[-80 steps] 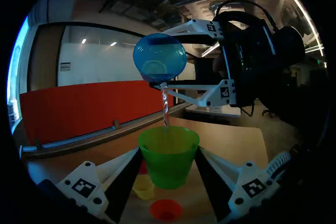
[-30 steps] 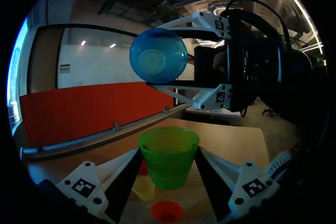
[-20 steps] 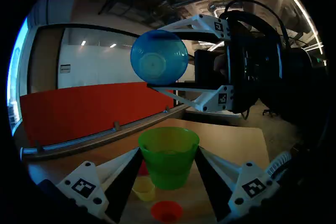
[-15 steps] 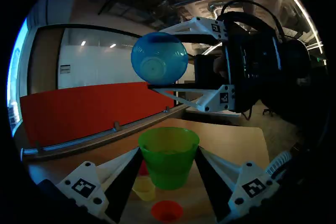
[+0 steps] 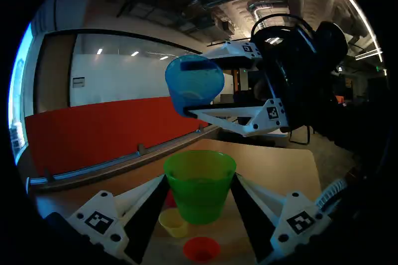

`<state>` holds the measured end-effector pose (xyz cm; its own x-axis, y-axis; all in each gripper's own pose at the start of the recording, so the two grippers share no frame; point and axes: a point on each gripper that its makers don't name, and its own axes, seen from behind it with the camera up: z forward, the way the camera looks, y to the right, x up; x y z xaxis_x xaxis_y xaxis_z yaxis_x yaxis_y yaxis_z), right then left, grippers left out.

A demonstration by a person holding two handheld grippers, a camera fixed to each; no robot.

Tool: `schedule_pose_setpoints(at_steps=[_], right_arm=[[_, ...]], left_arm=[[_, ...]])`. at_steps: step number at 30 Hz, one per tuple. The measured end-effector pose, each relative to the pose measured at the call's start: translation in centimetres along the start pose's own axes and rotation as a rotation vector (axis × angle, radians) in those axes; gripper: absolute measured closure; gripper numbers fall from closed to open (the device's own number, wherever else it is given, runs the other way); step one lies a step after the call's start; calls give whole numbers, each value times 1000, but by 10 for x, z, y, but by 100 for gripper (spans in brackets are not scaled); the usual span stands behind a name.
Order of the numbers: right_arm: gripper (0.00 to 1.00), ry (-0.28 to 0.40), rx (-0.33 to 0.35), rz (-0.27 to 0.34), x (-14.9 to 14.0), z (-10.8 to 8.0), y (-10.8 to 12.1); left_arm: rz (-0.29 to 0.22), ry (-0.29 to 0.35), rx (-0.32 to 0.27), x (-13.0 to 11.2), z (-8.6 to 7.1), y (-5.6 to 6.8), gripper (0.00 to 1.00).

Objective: Pour water

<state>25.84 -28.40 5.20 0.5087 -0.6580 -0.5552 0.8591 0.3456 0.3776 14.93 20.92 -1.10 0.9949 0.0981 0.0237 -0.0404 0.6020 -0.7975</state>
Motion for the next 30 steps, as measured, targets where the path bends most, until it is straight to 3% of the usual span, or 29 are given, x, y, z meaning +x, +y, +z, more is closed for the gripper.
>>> schedule_pose_setpoints(at_steps=[4, 17, 30], right_arm=[[11, 3, 3, 133, -5, -4, -3], [11, 0, 60, 644, -22, -18, -17], [11, -43, 148, 922, -40, -25, -42]], left_arm=[[-6, -3, 4, 0, 0, -3, 16], [-8, -16, 22, -1, 0, -14, 16], [-3, -32, 44, -3, -3, -26, 16]])
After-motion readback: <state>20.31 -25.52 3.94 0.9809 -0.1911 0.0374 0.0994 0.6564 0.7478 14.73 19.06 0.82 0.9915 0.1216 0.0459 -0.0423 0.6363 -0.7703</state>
